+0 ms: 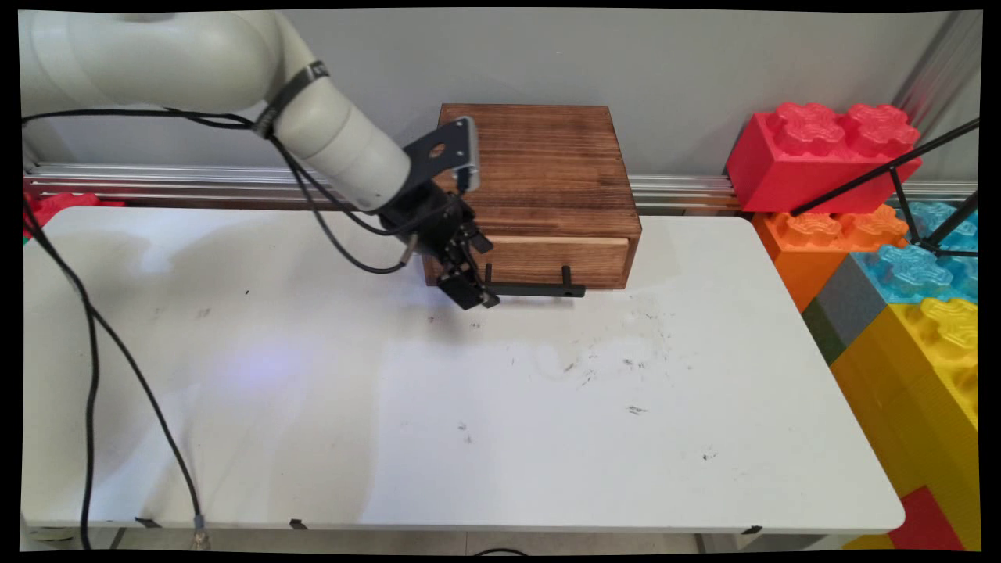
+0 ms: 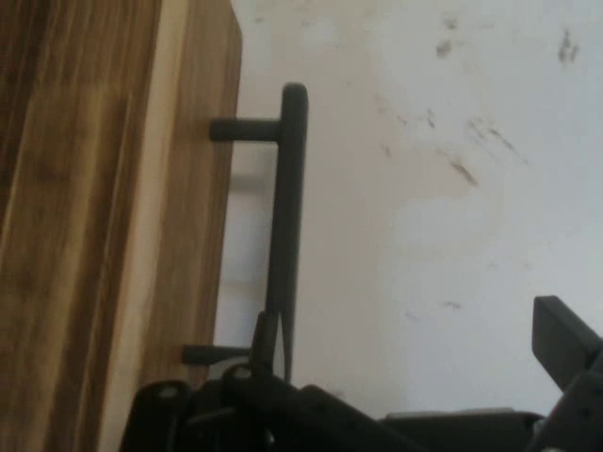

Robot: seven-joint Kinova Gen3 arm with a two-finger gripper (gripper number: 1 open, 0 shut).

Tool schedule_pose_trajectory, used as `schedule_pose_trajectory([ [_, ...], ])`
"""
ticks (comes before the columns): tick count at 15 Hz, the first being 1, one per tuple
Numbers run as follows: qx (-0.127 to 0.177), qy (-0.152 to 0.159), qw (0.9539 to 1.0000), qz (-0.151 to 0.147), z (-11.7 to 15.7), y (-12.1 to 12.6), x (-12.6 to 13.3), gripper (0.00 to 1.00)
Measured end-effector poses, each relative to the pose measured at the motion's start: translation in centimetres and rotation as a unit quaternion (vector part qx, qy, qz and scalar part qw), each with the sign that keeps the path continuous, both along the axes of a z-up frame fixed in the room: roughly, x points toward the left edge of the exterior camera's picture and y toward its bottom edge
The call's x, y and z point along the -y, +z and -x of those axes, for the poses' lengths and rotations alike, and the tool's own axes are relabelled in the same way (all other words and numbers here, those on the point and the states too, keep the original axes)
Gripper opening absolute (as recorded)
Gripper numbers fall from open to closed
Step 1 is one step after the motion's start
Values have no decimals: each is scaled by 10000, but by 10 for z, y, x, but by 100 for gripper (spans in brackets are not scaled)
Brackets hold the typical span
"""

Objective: Open the drawer

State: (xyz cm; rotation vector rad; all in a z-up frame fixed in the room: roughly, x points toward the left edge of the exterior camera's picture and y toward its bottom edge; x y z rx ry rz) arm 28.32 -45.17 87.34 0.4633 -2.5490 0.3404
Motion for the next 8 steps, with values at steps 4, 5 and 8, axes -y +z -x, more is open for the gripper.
schedule_pose_trajectory([
  [4,111,46,9999,102,20,-17,15,100],
  [5,126,45,9998,113,23,-22,18,100],
  [8,155,15,9998,100,31,-34,23,100],
])
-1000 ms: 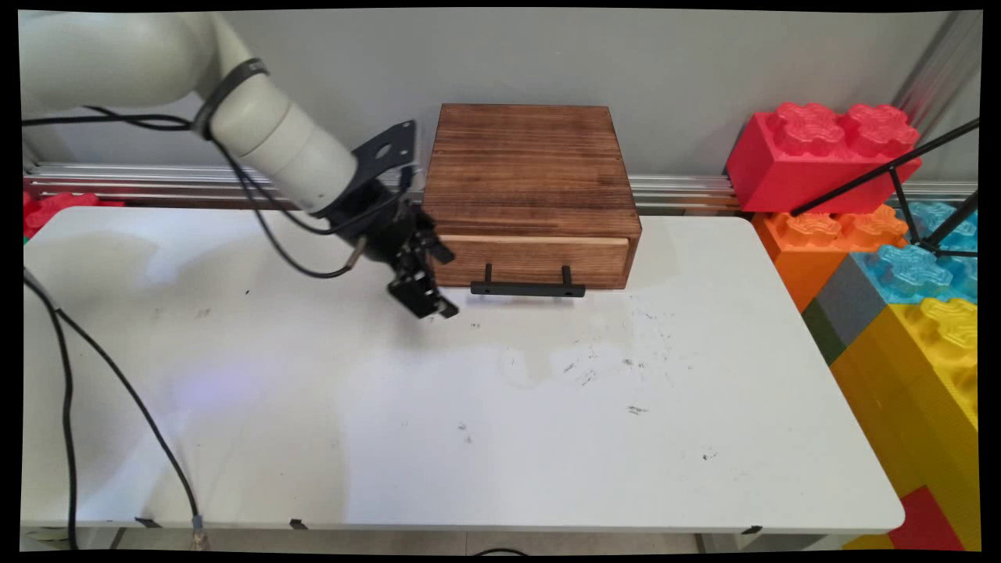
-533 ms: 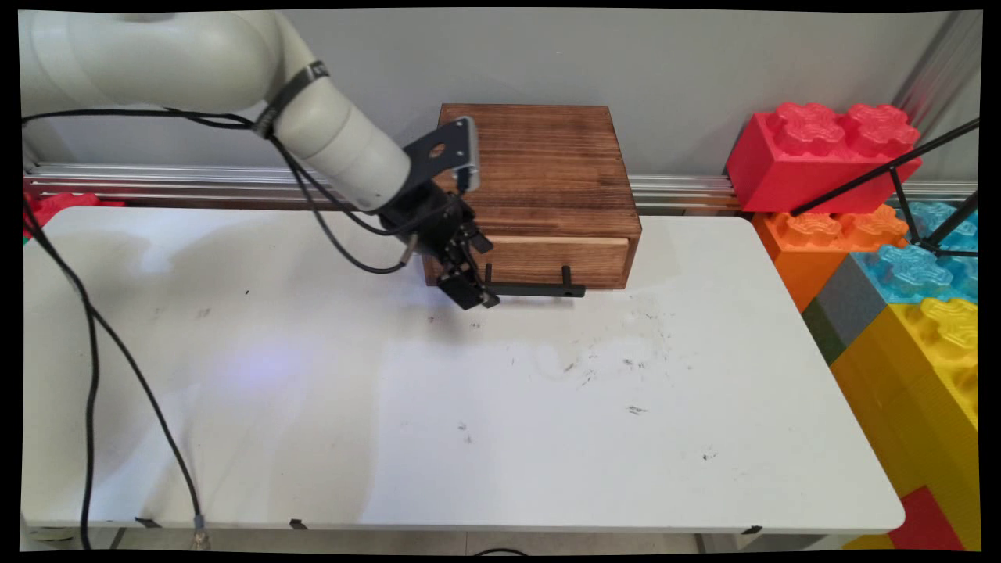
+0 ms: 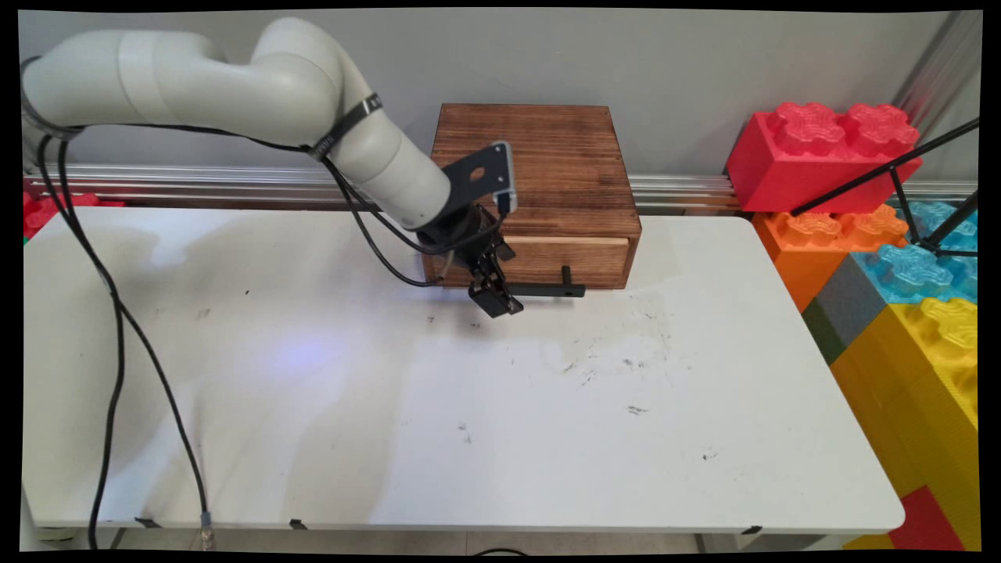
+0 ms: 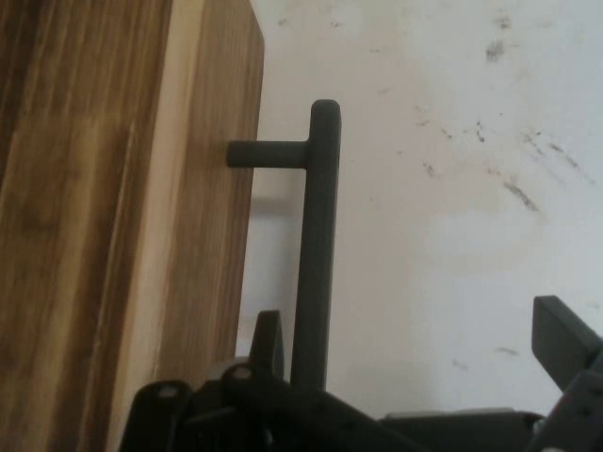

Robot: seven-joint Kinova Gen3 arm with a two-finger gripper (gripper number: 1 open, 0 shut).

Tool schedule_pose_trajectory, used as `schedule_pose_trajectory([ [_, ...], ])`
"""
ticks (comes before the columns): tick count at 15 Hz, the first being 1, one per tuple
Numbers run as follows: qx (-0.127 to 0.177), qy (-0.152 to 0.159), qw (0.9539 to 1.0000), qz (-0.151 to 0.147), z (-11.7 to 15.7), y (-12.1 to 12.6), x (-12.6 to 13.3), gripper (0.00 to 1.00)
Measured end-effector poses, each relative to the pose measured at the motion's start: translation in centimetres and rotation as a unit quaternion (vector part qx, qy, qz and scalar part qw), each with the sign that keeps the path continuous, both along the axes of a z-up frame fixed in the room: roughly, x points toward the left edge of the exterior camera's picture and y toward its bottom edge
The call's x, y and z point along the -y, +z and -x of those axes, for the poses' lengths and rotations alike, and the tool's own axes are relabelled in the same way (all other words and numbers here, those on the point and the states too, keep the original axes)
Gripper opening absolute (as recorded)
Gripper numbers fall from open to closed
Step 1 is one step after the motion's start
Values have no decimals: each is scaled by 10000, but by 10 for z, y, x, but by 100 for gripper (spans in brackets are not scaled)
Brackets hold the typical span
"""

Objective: Open the drawer

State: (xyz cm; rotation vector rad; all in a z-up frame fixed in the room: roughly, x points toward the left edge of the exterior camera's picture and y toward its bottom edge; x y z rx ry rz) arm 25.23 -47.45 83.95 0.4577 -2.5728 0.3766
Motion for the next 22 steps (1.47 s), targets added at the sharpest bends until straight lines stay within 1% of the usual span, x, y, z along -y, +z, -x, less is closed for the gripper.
schedule_pose_trajectory([
  [6,28,-64,10000,17,12,-24,11,100],
  [16,82,-103,9999,41,21,-46,21,100],
  [22,111,-180,9998,43,25,-60,25,100],
])
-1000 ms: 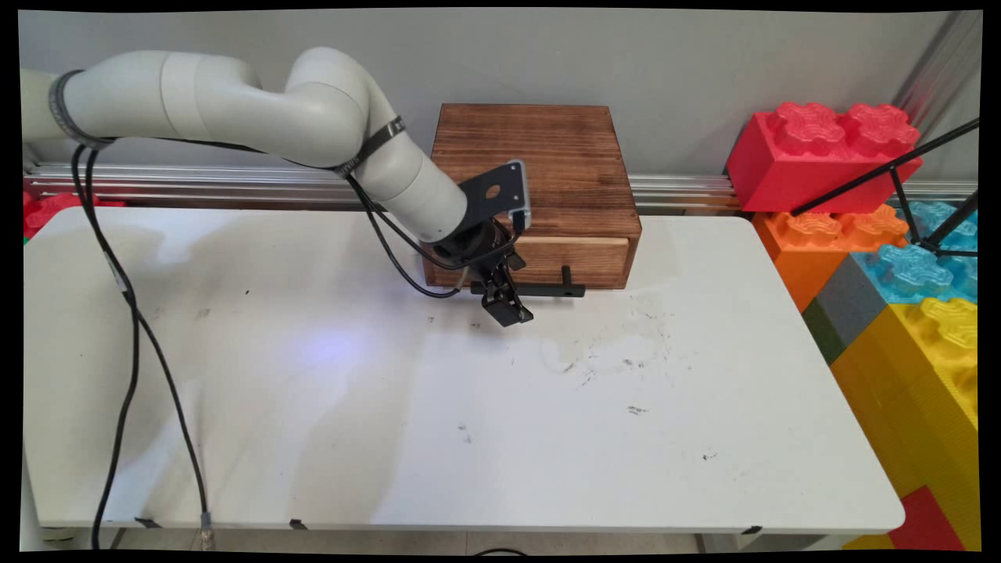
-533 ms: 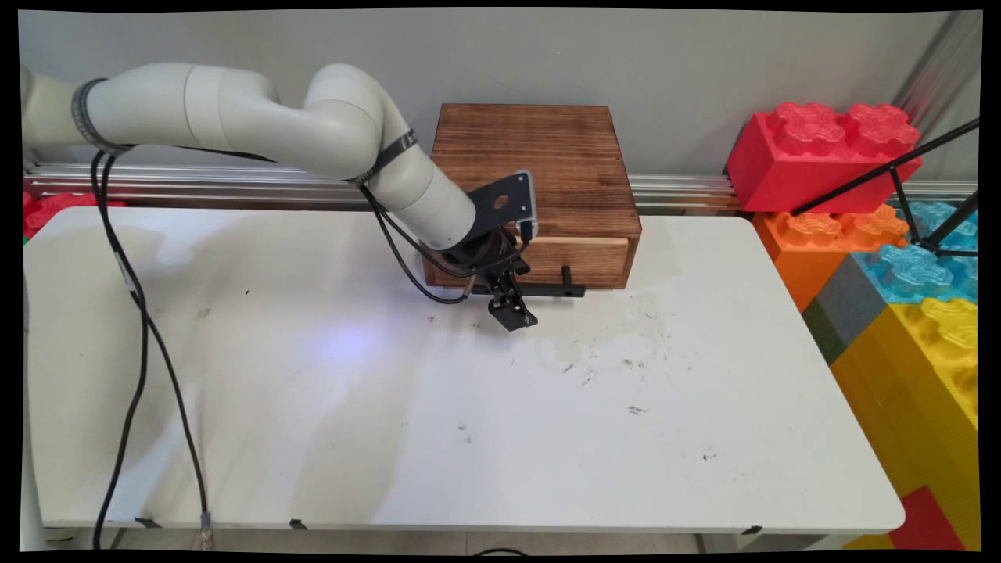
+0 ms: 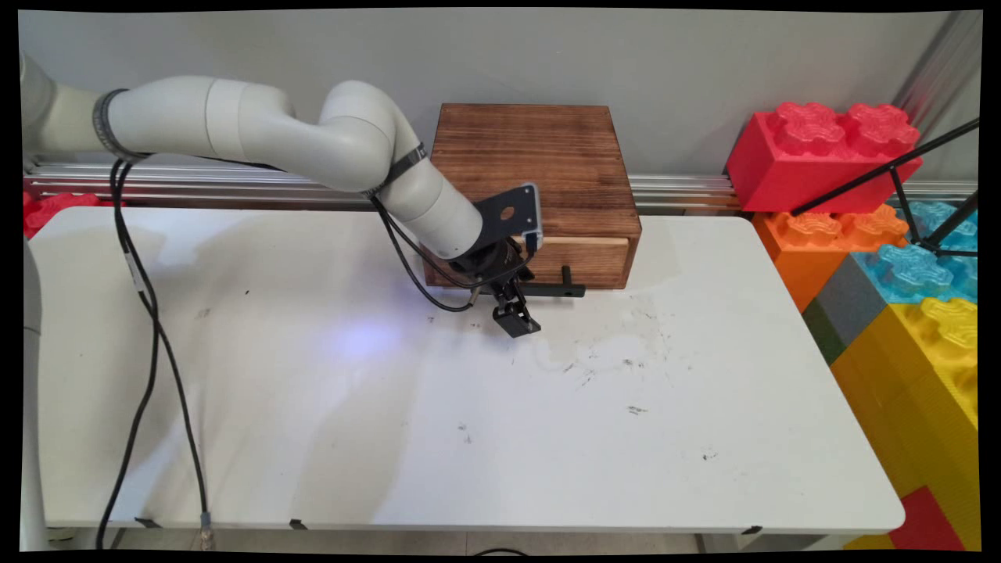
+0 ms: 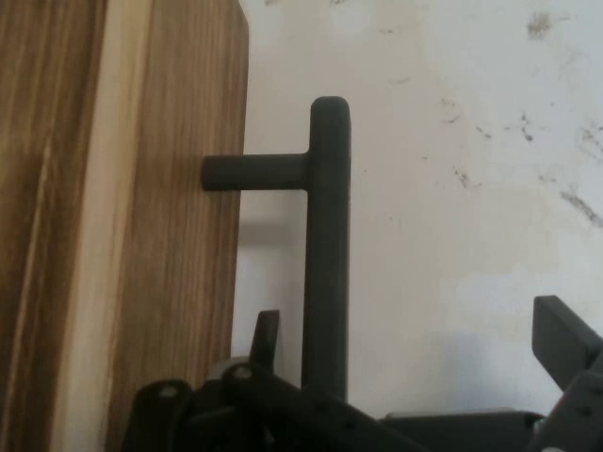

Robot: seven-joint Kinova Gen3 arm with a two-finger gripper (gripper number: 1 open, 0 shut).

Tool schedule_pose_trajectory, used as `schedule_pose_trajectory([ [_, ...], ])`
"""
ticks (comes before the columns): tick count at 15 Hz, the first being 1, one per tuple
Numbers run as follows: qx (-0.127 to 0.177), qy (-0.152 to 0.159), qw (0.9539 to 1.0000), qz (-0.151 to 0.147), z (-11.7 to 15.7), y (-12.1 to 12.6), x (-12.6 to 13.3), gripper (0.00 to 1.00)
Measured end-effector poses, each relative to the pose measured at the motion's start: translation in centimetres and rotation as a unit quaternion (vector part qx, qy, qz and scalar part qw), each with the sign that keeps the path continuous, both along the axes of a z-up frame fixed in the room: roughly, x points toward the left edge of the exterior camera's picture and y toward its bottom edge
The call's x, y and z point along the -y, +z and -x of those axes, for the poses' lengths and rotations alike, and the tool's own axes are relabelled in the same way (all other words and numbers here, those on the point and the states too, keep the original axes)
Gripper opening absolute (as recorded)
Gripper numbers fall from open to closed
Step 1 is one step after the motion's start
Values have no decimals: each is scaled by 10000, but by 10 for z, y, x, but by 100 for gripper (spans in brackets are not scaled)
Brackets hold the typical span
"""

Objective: Open the drawer

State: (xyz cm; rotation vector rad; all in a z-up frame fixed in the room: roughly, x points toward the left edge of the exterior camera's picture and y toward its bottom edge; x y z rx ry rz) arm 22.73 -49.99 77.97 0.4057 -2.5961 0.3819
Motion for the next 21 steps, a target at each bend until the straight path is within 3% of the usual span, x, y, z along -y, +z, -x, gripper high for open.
schedule_pose_trajectory([
  [11,-74,-90,9999,7,7,-17,2,100],
  [21,-181,-167,9996,-170,10,-23,-19,100],
])
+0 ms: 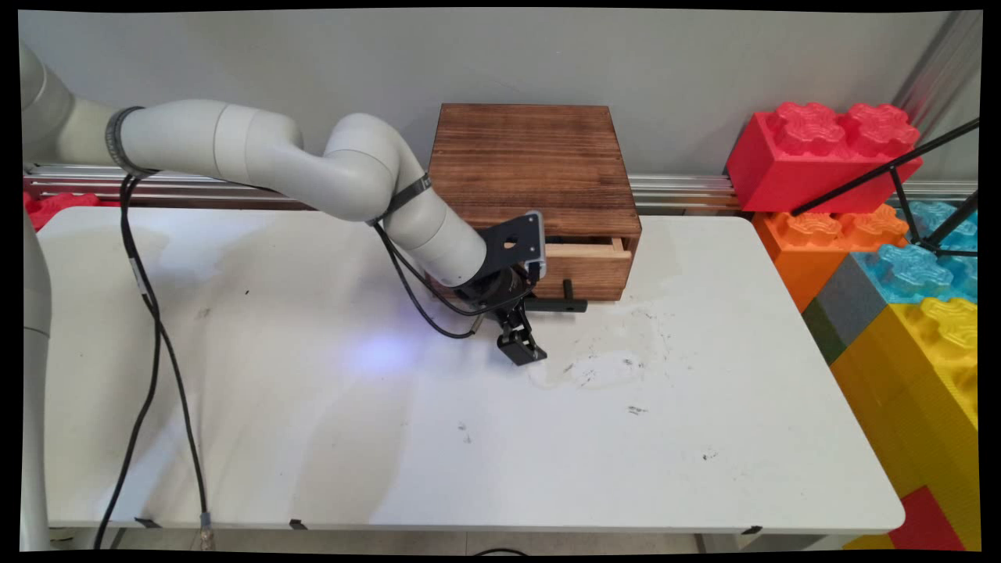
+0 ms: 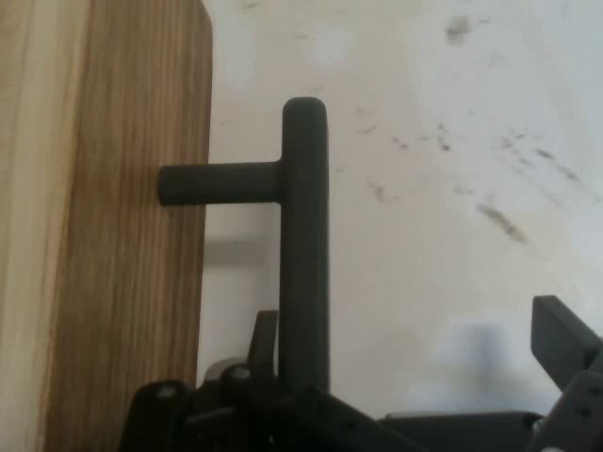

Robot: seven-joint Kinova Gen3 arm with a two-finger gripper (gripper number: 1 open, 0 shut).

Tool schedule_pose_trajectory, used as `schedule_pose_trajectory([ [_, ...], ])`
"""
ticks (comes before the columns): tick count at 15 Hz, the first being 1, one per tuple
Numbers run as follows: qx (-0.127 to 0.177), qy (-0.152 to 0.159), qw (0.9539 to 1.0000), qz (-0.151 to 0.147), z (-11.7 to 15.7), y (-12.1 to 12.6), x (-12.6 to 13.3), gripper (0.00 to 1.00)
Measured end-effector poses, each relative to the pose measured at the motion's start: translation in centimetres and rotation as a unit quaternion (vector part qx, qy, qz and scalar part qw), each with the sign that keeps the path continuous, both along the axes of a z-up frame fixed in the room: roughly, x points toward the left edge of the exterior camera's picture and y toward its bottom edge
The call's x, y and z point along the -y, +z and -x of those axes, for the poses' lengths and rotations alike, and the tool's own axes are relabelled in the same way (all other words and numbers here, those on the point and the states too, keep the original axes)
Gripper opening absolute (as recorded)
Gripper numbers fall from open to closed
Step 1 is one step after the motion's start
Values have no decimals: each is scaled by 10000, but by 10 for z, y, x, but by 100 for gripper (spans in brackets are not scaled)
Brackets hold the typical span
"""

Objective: Open the drawer

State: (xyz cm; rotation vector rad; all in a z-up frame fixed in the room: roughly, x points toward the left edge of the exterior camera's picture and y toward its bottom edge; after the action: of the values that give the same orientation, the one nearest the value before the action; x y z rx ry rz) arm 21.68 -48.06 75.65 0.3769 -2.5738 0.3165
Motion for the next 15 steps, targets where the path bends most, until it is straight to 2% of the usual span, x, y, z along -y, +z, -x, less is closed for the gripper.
schedule_pose_trajectory([
  [15,-244,-97,9988,-422,11,12,-67,100],
])
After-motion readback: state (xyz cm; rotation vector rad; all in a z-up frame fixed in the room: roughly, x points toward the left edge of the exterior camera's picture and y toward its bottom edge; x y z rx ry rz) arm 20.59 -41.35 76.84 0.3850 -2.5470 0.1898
